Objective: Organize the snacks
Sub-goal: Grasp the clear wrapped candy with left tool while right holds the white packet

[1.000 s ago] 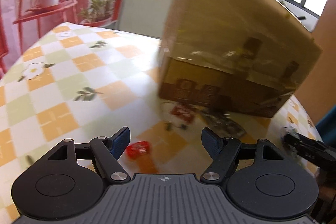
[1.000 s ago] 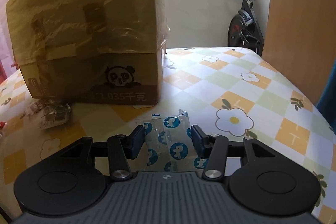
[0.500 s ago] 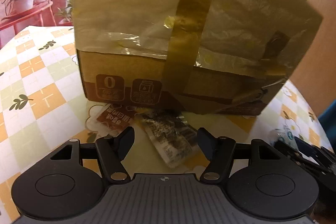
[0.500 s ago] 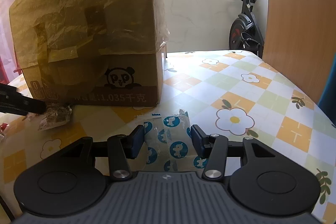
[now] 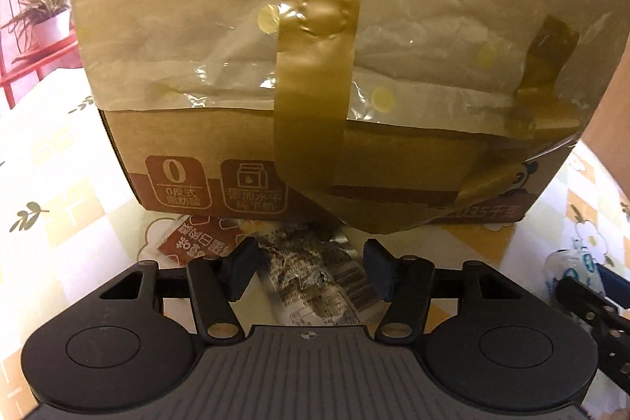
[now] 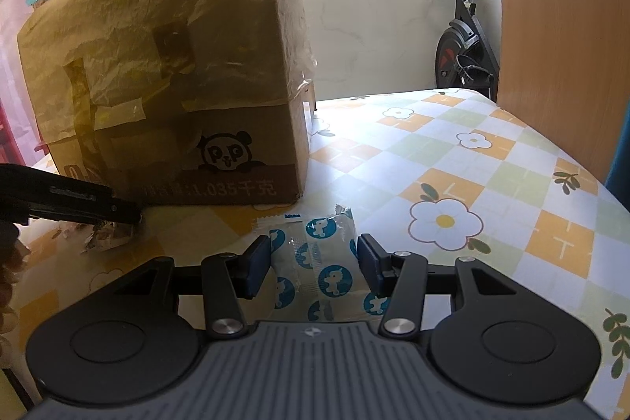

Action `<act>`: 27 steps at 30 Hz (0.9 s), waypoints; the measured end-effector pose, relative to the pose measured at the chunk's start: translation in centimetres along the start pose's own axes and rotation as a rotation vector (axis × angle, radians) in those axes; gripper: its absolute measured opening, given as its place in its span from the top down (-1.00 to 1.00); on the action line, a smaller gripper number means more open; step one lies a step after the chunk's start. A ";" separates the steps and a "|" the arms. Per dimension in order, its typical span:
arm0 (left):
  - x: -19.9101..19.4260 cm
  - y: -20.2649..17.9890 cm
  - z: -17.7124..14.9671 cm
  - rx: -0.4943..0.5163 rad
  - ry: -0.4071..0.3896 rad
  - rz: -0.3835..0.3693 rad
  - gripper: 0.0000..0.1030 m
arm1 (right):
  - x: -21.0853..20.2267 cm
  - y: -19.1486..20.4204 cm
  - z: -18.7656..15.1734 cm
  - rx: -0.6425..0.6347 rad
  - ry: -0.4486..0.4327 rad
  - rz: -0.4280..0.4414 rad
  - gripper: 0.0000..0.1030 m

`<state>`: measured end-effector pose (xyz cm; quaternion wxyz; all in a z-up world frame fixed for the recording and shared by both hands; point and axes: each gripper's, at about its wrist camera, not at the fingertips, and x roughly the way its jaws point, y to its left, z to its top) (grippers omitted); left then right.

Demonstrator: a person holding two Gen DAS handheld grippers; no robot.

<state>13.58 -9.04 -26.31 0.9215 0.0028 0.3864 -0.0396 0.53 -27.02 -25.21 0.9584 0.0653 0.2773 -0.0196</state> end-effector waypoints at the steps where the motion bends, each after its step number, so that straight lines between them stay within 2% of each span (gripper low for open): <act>1: 0.3 -0.2 0.0 0.005 -0.003 0.007 -0.20 | 0.0 -0.1 0.0 0.003 0.000 0.003 0.00; 4: 0.6 -0.3 -0.3 0.017 -0.015 0.019 -0.14 | 0.1 -0.3 0.0 0.013 0.000 0.010 0.00; 6: 0.5 -0.4 -0.7 0.032 -0.024 0.016 0.06 | 0.1 -0.4 0.0 0.018 -0.001 0.014 0.00; 8: 0.3 -0.4 -1.2 0.032 -0.028 -0.005 0.14 | 0.1 -0.5 0.0 0.023 -0.001 0.016 0.00; 20: -2.2 0.0 -4.2 0.129 0.030 -0.190 0.18 | 0.2 -0.6 0.0 0.031 -0.001 0.019 0.00; 27: -2.4 0.8 -5.2 0.107 0.029 -0.231 0.29 | 0.2 -0.6 0.0 0.032 -0.002 0.019 0.01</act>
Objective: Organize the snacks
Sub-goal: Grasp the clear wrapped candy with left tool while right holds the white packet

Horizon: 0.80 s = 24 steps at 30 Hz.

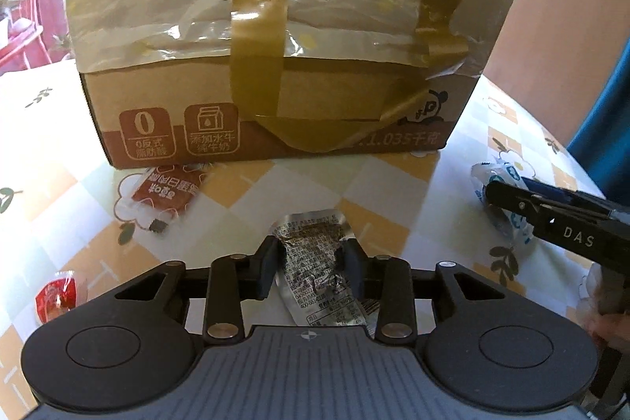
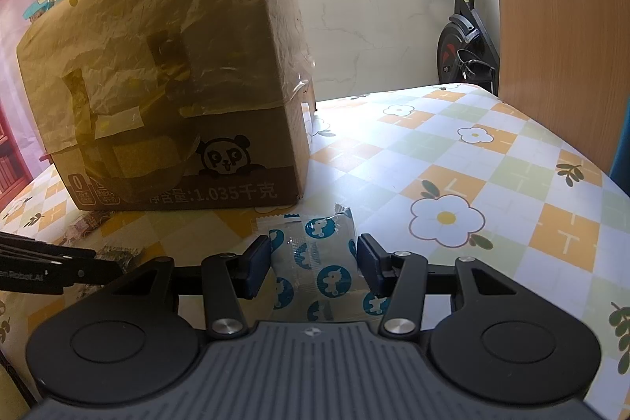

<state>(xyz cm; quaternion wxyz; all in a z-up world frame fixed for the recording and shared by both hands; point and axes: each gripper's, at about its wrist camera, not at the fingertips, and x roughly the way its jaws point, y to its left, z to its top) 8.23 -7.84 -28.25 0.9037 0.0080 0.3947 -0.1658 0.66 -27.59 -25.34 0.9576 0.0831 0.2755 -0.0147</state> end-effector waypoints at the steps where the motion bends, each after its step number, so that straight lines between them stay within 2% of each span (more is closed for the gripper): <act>1: -0.2 -0.1 0.0 -0.004 -0.003 -0.004 0.30 | 0.0 0.0 0.0 0.000 0.000 0.000 0.01; 5: -1.5 -0.1 -0.1 0.008 -0.025 -0.011 0.36 | 0.0 0.0 0.0 0.002 -0.001 0.000 0.01; 24: -4.9 -0.7 1.3 0.041 -0.144 -0.041 0.37 | 0.0 0.1 -0.1 0.008 -0.004 0.000 0.04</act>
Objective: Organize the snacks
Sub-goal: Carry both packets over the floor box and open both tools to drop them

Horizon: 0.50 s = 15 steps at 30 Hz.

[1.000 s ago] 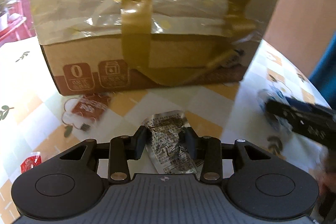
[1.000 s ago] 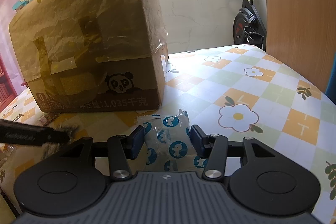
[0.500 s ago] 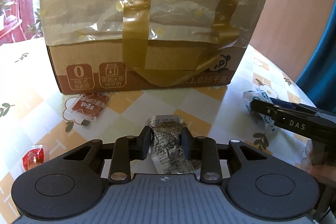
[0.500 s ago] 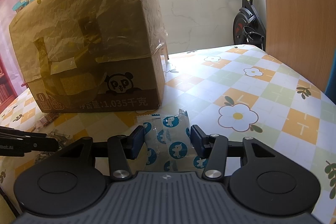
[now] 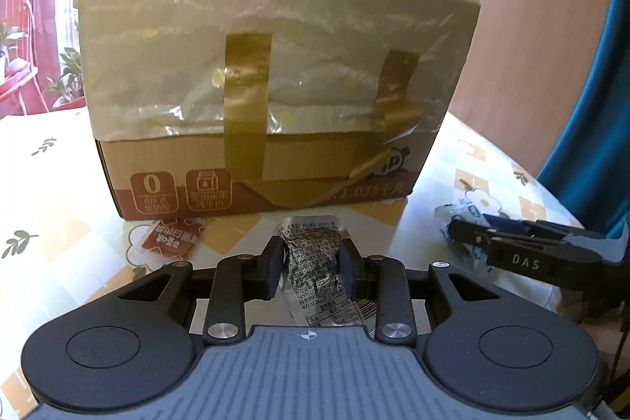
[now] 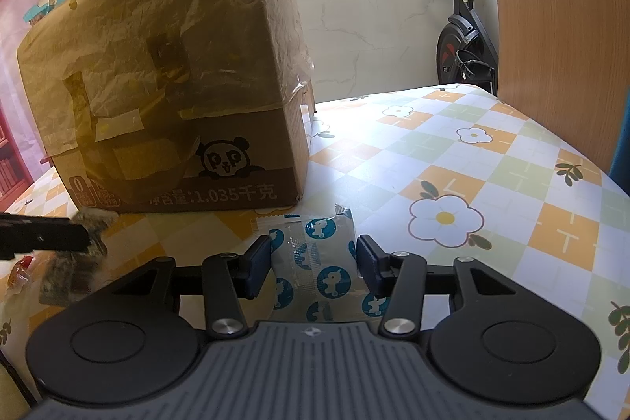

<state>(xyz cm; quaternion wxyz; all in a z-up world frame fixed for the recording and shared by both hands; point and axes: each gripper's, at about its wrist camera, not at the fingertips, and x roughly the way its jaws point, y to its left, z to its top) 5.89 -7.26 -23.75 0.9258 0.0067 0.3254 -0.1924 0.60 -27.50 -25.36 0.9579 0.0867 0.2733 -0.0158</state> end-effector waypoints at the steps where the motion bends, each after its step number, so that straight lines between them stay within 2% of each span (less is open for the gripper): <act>1: -0.2 -0.1 0.1 0.001 -0.005 -0.003 0.37 | 0.0 0.0 0.0 0.002 0.001 0.003 0.05; 9: -2.6 -0.4 1.5 0.008 -0.080 -0.035 0.37 | -2.1 0.3 0.8 0.022 -0.046 0.006 0.05; 15: -4.8 -0.9 3.4 0.004 -0.140 -0.068 0.37 | -4.7 1.5 3.2 0.008 -0.118 0.031 0.05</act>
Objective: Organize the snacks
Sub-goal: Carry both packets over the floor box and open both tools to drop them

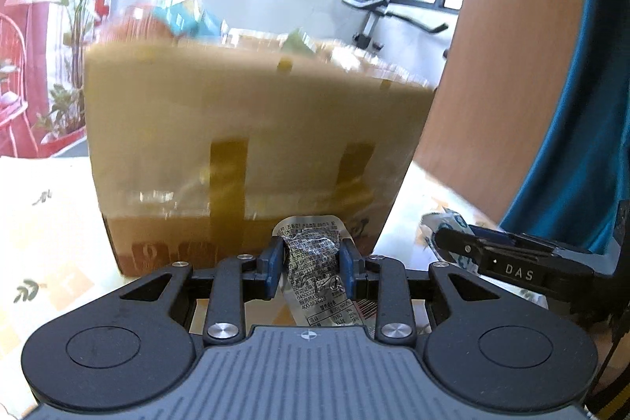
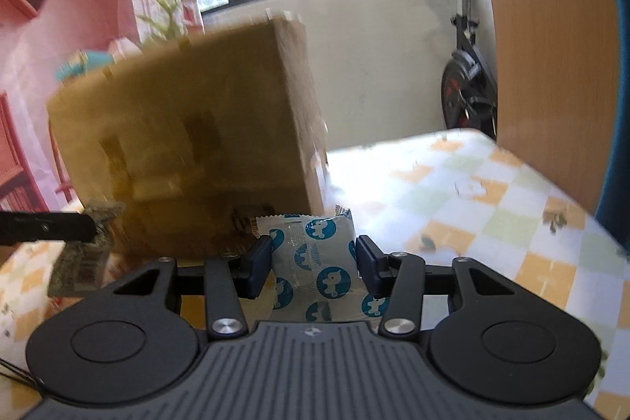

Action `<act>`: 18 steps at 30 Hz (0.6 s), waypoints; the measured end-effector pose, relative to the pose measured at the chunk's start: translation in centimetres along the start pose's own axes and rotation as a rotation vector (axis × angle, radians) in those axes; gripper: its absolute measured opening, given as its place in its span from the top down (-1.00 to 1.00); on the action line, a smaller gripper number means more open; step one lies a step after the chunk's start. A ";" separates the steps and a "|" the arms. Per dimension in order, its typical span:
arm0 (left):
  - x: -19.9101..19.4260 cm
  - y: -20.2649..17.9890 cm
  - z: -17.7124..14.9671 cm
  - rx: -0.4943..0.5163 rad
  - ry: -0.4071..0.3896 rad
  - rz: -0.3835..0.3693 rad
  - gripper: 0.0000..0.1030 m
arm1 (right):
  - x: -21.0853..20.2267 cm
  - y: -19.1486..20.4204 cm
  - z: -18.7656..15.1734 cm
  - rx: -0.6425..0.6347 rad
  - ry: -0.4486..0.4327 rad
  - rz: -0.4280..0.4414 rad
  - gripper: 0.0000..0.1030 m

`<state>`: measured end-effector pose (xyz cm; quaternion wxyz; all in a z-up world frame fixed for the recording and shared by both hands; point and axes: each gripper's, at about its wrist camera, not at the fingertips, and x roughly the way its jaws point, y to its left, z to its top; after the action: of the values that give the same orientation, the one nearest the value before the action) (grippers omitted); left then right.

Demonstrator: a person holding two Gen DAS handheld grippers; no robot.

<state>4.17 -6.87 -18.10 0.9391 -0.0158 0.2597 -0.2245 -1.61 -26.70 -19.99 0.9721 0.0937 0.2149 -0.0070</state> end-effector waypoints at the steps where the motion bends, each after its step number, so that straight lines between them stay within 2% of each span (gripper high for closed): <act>1: -0.4 -0.1 0.5 0.003 -0.014 -0.007 0.37 | -0.3 0.2 0.6 0.003 -0.014 0.007 0.05; 6: -2.0 -0.6 3.8 0.028 -0.075 -0.028 0.37 | -2.0 1.8 4.3 -0.018 -0.090 0.045 0.05; 11: -3.4 -1.0 7.3 0.060 -0.141 -0.033 0.37 | -2.9 3.7 7.6 -0.062 -0.130 0.094 0.05; 18: -4.1 -0.3 11.6 0.052 -0.203 -0.023 0.37 | -2.9 6.1 11.4 -0.114 -0.177 0.155 0.05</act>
<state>6.62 -6.37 -6.02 0.9580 -0.0169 0.1572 -0.2392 0.79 -22.86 -7.55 0.9886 0.0536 0.1204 0.0721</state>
